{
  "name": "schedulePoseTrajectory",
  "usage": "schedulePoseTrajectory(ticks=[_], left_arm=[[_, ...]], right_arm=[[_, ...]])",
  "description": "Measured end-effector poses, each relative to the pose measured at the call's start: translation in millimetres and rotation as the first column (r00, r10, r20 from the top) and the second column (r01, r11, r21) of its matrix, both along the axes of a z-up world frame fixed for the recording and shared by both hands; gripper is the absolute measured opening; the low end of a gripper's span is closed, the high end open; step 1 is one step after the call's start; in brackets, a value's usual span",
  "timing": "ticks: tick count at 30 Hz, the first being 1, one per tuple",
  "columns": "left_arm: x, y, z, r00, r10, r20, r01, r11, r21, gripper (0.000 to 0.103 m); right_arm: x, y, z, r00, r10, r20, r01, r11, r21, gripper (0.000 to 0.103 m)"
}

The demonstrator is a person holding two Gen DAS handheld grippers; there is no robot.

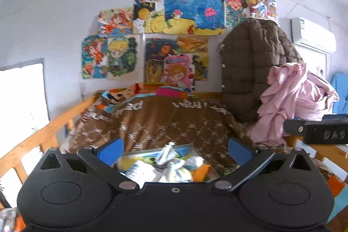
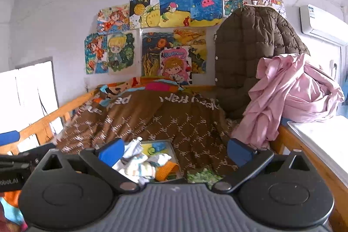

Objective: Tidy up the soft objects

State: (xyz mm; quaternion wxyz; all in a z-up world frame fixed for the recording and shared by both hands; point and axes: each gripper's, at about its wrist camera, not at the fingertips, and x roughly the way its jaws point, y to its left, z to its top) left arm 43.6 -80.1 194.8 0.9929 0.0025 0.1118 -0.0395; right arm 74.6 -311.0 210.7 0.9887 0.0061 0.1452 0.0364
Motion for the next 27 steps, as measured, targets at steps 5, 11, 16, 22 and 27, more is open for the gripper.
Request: schedulePoseTrajectory(ticks=[5,11,16,22,27], left_arm=[[15,-8,-31,0.999,-0.002,-0.049,0.000,0.999,-0.045,0.102],[36,0,-73,0.997,0.041,-0.073,-0.046,0.996,-0.076,0.102],[47,16,-107,0.996,0.062,-0.063,-0.070,0.991,-0.117,0.102],[51,44,-143,0.994,0.071,-0.081,-0.083,0.985,-0.154,0.102],[66,62,-149,0.983,0.094,-0.157,-0.117,0.983,-0.144,0.102]], right_arm=[[1,-4,-28,0.998,-0.055,-0.015,0.055,0.998,-0.026,0.103],[10,-7,-59,0.994,-0.101,-0.030,0.100,0.995,-0.023,0.103],[19,6,-80,0.995,-0.094,-0.021,0.093,0.995,-0.036,0.103],[26,28,-97,0.995,-0.097,0.004,0.098,0.994,-0.053,0.103],[28,50,-103,0.992,-0.125,0.010,0.125,0.991,-0.051,0.103]])
